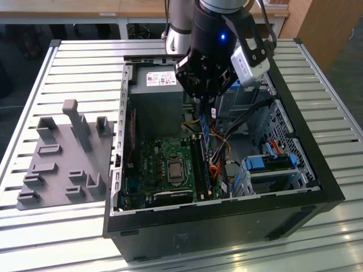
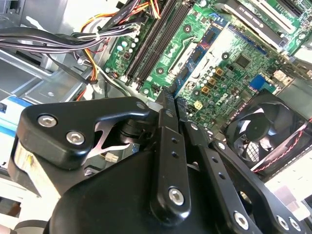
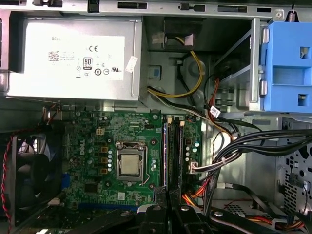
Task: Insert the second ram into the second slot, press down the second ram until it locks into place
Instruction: 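Press down the second ram until it locks into place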
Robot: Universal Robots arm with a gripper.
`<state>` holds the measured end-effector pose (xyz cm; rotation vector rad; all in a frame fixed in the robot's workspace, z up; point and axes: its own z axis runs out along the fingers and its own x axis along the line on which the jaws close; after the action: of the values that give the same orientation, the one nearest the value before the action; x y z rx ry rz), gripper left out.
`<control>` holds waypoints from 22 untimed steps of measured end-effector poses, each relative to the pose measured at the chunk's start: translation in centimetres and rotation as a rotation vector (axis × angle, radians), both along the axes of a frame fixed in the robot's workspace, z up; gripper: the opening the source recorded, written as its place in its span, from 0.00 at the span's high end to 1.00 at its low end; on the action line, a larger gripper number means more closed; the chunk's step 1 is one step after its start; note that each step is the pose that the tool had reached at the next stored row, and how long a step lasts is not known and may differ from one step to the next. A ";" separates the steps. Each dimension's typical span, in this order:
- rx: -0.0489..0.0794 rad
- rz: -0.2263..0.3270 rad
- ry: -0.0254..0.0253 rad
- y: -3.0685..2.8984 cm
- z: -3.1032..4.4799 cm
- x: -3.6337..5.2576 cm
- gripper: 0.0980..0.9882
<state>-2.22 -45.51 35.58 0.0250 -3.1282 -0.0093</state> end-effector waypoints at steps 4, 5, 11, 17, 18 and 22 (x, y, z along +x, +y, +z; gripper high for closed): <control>0.000 0.000 0.0001 0.00 -0.17 0.00 0.96; 0.000 0.000 0.0004 0.00 -0.21 0.00 0.96; 0.000 0.000 0.0026 0.00 -0.41 0.00 0.96; 0.000 0.000 0.0044 0.00 -0.61 0.00 0.96; 0.000 0.000 0.0046 0.00 -0.64 0.00 0.96; 0.000 0.000 0.0051 0.00 -0.80 0.00 0.96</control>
<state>-2.22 -45.51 34.78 0.0250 -3.1231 -0.0092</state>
